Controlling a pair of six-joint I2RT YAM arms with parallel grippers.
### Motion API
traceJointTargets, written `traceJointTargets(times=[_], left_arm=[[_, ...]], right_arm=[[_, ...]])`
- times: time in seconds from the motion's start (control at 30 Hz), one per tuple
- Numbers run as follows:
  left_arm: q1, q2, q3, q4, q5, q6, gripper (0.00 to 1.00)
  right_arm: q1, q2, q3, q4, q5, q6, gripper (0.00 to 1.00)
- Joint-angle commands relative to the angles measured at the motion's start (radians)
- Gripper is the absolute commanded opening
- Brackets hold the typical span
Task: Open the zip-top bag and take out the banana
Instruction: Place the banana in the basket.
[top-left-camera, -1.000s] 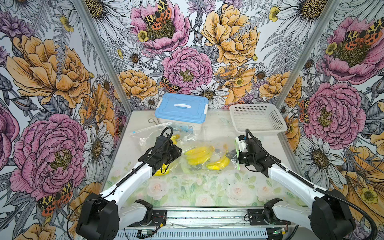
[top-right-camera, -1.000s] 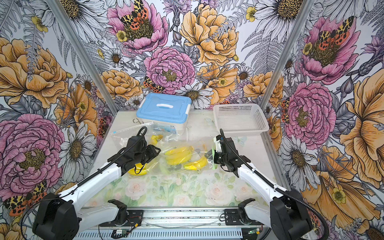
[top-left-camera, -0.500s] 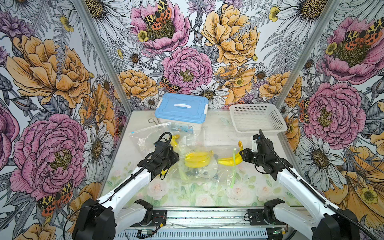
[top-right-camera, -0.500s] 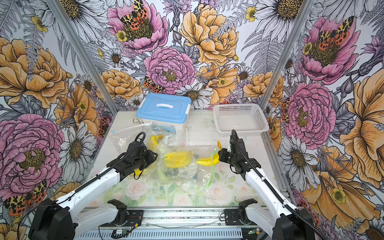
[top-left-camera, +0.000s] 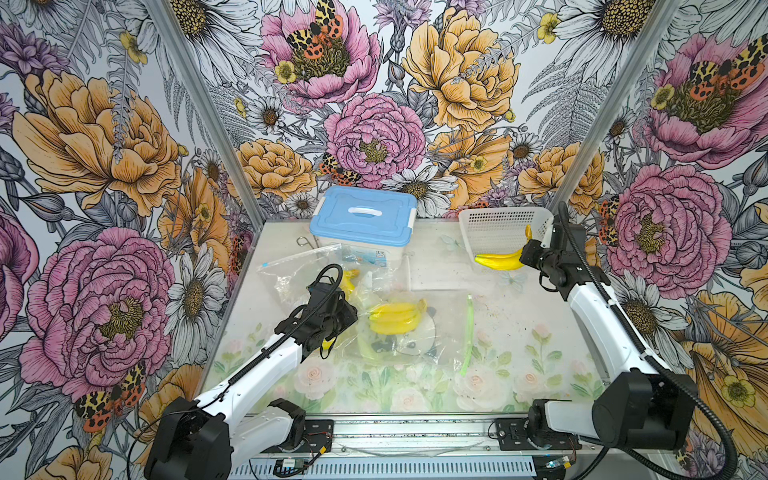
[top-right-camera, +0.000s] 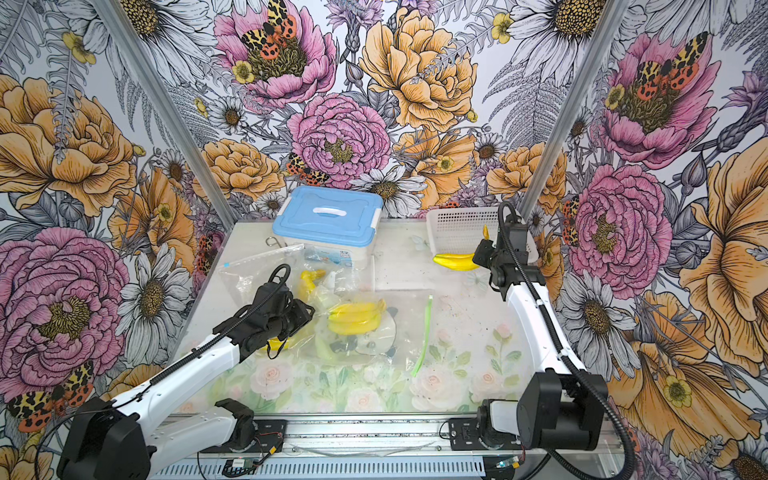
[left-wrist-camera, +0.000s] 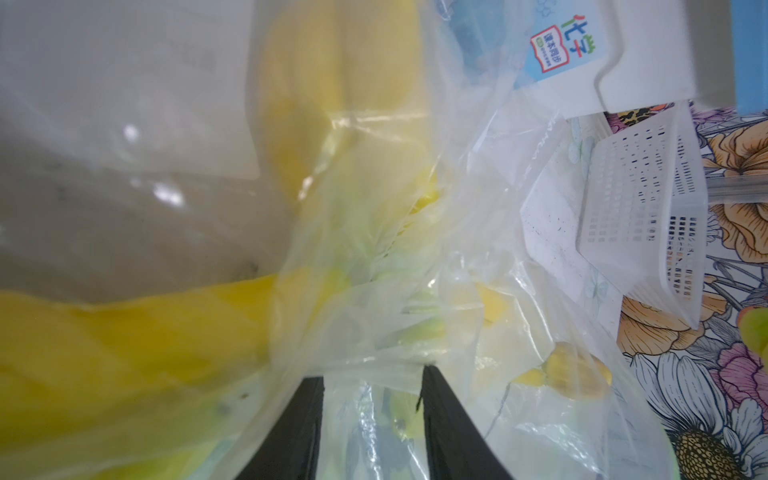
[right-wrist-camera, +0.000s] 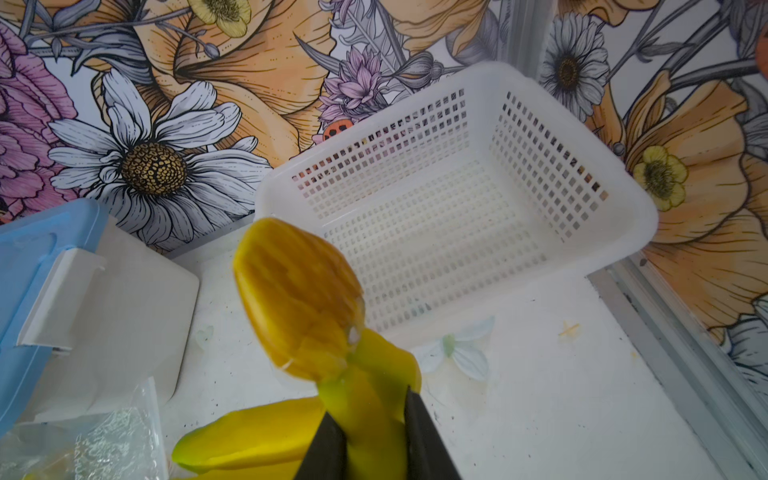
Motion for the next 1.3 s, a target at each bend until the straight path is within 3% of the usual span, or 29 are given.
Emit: traceJointTargets(times=[0.0,0.33,0.57,0.97,1.27], left_arm=[[0.010,-0.021,-0.013,-0.011,0.005,0.004,0.41],[0.012,-0.061,-0.007,-0.020,0.023,-0.006,0.42],[0.007,-0.082,0.030,-0.073,0.019,-0.008,0.42],[0.007,-0.051,0.055,-0.087,0.014,-0.006,0.42],[-0.006,-0.033,0.069,-0.088,0.007,0.000,0.42]], right_arm=[[-0.019,0.091,0.119,0.044,0.006,-0.023,0.24],[-0.052,0.447,0.415,0.092,-0.069,0.044,0.24],[-0.069,0.615,0.487,0.090,-0.091,0.031,0.24],[-0.041,0.681,0.468,0.089,-0.144,0.017,0.30],[-0.044,0.669,0.461,0.088,-0.152,0.010,0.48]])
